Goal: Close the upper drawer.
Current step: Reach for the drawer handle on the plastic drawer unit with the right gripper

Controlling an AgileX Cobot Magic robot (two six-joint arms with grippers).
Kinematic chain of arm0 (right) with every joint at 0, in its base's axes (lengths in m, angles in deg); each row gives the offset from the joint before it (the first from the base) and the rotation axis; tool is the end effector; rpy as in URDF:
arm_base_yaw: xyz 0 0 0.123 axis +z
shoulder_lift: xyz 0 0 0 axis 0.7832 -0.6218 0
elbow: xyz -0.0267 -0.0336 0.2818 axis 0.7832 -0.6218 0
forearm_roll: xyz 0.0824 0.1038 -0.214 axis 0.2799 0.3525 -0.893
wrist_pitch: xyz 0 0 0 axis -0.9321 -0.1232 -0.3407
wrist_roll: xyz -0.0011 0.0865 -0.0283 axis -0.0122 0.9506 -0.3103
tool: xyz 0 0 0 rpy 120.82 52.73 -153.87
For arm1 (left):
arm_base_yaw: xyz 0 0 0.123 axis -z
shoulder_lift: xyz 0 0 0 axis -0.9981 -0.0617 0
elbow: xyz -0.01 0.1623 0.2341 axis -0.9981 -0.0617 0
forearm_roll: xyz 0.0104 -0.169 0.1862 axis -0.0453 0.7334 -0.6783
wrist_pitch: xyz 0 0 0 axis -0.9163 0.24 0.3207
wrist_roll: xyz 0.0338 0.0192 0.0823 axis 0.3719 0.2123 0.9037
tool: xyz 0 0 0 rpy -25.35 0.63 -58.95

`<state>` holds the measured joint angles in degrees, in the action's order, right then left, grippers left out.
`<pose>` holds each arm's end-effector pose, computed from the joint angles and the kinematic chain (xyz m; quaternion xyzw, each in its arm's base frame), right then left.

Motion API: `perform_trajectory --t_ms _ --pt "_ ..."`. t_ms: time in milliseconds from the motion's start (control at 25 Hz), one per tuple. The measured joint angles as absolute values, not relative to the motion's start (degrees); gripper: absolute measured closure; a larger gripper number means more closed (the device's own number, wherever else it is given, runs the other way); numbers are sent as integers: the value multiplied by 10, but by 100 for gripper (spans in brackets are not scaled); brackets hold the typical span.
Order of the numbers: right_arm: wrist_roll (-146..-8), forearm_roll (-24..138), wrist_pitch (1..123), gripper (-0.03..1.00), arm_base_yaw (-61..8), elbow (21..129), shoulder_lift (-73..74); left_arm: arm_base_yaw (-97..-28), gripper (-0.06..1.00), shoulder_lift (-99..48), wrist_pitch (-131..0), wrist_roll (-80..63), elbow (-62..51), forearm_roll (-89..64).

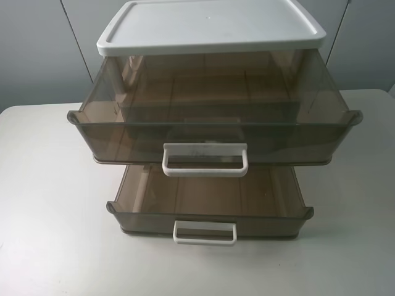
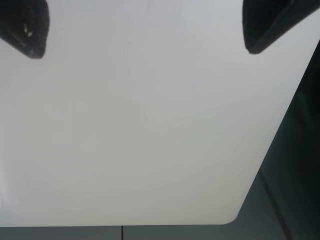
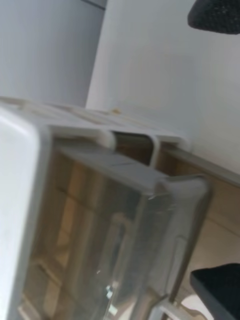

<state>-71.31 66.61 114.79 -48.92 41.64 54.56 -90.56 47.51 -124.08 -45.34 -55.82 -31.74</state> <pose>0.0201 0.0251 0.3648 -0.1533 0.8393 0.0869 0.5143 -0.0085 0.0076 0.2785 -0.0513 0.8544 0.0588 0.5137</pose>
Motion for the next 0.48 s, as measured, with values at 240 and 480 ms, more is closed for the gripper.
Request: perform_trajectory --t_ms 240,480 --pt "-806 715 1146 27 -489 502 399 -906 20 475 -1241 -452 -558 -317" --pt "-874 753 1133 27 -409 541 273 -906 20 475 -1241 -452 -558 -317"
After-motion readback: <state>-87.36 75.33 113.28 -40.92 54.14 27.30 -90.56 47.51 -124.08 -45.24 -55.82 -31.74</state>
